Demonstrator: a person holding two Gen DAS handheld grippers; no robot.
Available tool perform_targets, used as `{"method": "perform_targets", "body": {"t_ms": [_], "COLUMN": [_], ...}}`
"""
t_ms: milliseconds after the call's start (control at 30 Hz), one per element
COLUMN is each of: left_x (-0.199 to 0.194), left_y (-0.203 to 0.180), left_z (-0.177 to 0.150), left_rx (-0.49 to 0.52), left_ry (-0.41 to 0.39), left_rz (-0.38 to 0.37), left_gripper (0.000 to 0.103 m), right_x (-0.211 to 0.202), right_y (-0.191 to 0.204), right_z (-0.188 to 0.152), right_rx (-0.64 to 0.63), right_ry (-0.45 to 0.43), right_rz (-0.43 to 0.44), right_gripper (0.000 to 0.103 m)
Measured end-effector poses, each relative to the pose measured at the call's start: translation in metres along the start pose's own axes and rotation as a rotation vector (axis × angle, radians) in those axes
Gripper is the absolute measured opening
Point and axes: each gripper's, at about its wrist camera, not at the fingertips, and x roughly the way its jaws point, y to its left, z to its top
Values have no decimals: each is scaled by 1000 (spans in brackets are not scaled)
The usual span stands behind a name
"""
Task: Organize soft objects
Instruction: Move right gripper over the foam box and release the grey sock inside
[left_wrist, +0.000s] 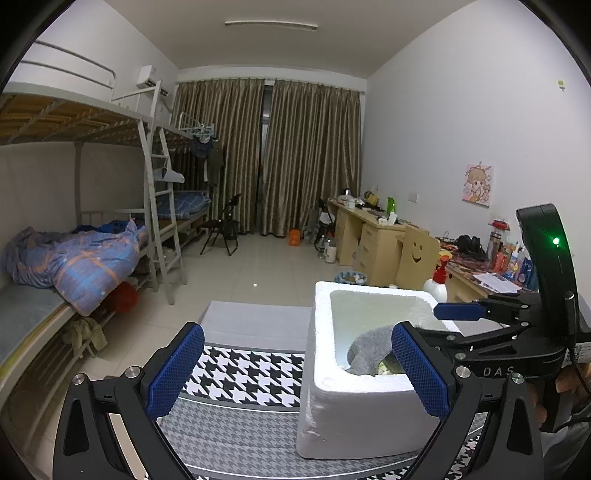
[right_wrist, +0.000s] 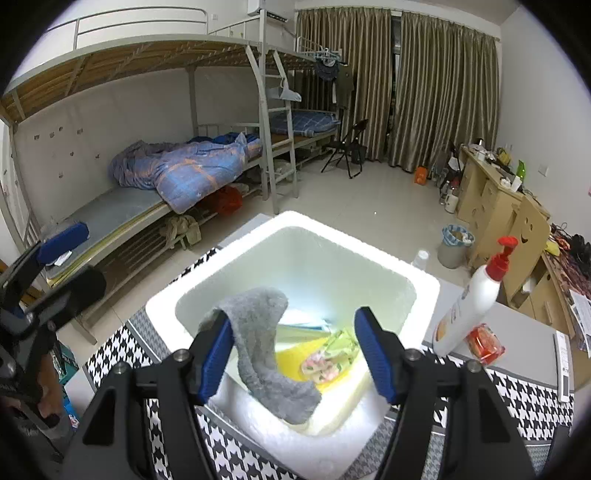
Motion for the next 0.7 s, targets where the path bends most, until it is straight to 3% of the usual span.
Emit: {"method": "perform_targets", "body": {"t_ms": [167, 700], "left_x": [-3, -14], "left_y": [-3, -24], "left_z": [0, -1], "left_rx": [5, 32], "left_ry": [-1, -14], "left_rz": [-5, -30], "left_gripper": [102, 102], "right_x": [-5, -46], "right_y": [1, -12], "right_z": [-7, -23], "right_rx": [-18, -7], "right_ry": [20, -50], "right_rz": [-16, -29], "right_gripper": [70, 73]}}
